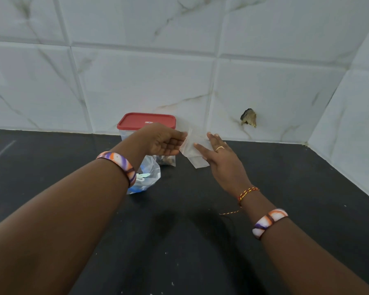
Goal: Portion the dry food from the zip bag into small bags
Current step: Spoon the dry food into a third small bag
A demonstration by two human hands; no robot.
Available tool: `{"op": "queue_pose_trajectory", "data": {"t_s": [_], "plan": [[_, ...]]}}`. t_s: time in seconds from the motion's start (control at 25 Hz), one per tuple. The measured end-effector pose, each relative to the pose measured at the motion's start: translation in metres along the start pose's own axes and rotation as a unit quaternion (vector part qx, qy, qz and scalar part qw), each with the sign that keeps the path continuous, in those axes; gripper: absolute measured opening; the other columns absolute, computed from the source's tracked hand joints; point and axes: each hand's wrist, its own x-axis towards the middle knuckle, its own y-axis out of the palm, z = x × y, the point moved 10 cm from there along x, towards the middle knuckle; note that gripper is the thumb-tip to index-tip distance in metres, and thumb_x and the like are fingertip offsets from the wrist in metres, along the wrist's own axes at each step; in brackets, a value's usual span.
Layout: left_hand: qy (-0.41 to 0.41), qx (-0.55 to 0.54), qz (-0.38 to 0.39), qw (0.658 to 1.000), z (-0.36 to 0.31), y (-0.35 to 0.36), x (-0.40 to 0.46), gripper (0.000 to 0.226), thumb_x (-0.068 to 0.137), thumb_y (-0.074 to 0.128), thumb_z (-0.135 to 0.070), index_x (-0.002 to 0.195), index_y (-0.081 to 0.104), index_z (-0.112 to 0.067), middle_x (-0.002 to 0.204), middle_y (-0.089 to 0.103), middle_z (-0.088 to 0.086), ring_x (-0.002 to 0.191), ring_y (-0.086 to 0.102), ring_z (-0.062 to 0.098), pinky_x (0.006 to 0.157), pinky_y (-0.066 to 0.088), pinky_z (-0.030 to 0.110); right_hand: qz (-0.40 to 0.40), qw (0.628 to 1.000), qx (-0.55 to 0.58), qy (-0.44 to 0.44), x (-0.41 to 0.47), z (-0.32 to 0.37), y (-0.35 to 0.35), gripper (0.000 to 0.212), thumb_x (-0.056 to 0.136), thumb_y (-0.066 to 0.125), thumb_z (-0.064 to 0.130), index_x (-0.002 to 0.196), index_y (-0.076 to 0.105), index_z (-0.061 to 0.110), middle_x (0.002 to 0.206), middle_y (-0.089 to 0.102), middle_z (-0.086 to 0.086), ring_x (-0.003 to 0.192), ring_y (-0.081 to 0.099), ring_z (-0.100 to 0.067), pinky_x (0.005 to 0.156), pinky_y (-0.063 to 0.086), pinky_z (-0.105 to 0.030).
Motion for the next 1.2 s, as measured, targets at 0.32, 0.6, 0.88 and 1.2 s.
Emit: {"op": "queue_pose_trajectory", "data": {"t_s": [0.32, 0.6, 0.88, 1.2], "plan": [[0.03, -0.016, -0.003, 0.999, -0.008, -0.009, -0.024, 0.014, 0.087, 0.063, -0.015, 0.076, 0.059, -0.007, 0.07, 0.058, 0.003, 0.061, 0.057, 0.011, 0.054, 0.054, 0.018, 0.029, 0.999, -0.021, 0.006, 0.003, 0.018, -0.023, 0.045, 0.1, 0.037, 0.015, 0.14, 0.039, 0.034, 0.157, 0.018, -0.009, 0.147, 0.012, -0.023, 0.117, 0.016, -0.031], [0.091, -0.046, -0.103, 0.989, -0.009, -0.049, -0.041, 0.015, 0.083, 0.065, -0.003, 0.071, 0.057, -0.003, 0.067, 0.056, 0.008, 0.058, 0.054, 0.015, 0.048, 0.054, 0.02, -0.05, 0.946, 0.26, 0.19, 0.009, 0.037, -0.039, 0.03, 0.085, 0.061, 0.008, 0.115, 0.067, 0.01, 0.132, 0.058, -0.008, 0.116, 0.057, -0.019, 0.095, 0.037, -0.016], [0.139, 0.042, -0.097, 0.985, -0.02, -0.064, -0.06, 0.021, 0.081, 0.066, -0.001, 0.061, 0.059, -0.004, 0.062, 0.061, 0.011, 0.05, 0.059, 0.016, 0.053, 0.056, 0.026, -0.099, 0.9, 0.315, 0.283, 0.027, 0.067, -0.044, 0.032, 0.079, 0.061, 0.007, 0.053, 0.056, -0.009, 0.05, 0.049, -0.013, 0.043, 0.041, -0.012, 0.055, 0.038, -0.025], [0.283, 0.172, 0.0, 0.944, -0.037, -0.055, -0.084, 0.066, 0.075, 0.075, -0.033, 0.132, 0.046, -0.016, 0.128, 0.053, -0.002, 0.112, 0.05, 0.008, 0.088, 0.041, 0.021, -0.105, 0.838, 0.398, 0.359, 0.024, 0.069, -0.048, 0.03, 0.074, 0.063, 0.011, 0.049, 0.047, 0.004, 0.064, 0.041, -0.012, 0.063, 0.038, -0.023, 0.053, 0.034, -0.028]]}}
